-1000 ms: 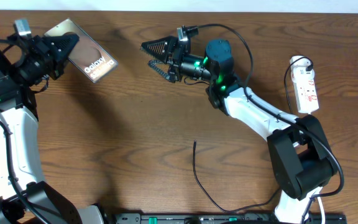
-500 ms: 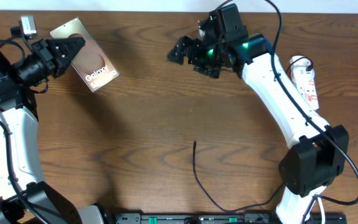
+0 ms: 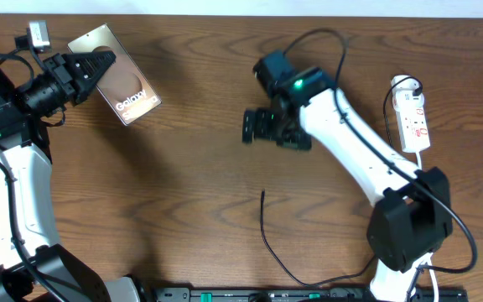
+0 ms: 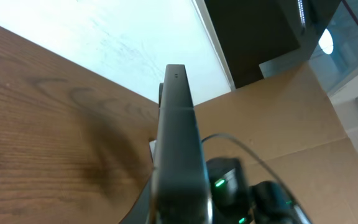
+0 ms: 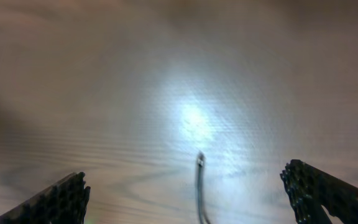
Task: Plug charger to phone and switch on socket
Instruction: 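Move the right gripper down to the black cable's connector end, then grasp the cable connector with the right gripper and lift it, then carry the connector toward the bottom port of the held phone, then push the connector into the phone's charging port with the right gripper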
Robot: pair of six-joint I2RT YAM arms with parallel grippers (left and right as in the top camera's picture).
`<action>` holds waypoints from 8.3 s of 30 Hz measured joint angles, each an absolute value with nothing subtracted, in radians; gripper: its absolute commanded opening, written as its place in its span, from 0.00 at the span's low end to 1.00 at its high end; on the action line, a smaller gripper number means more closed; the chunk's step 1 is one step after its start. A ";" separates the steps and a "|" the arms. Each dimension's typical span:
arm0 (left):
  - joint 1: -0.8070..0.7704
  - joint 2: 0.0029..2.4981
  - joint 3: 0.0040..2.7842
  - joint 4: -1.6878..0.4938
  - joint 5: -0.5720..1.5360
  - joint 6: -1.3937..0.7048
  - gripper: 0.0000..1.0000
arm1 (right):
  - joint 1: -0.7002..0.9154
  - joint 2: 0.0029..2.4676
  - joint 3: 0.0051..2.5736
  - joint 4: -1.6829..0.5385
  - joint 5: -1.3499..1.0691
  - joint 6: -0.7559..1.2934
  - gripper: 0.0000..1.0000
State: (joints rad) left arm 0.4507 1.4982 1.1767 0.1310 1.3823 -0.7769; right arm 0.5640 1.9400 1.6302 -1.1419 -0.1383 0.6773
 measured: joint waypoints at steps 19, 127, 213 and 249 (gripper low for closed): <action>0.451 1.498 1.177 0.112 1.382 -0.772 0.08 | 0.703 1.940 1.280 -1.013 -0.214 0.758 0.86; 0.451 1.498 1.176 0.086 1.395 -0.727 0.07 | 0.561 2.014 1.238 -0.010 -1.342 0.413 0.01; 0.220 1.498 1.176 0.085 1.415 -0.542 0.07 | 0.603 2.015 1.235 0.904 -1.444 0.816 0.01; 0.218 1.498 1.176 0.086 1.415 -0.577 0.07 | 0.579 2.015 1.235 0.901 -1.431 0.823 0.01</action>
State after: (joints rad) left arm 0.2184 1.4982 1.1763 0.0856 1.4147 -0.5766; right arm 0.5789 2.0148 1.2350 0.9009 -1.4315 0.8227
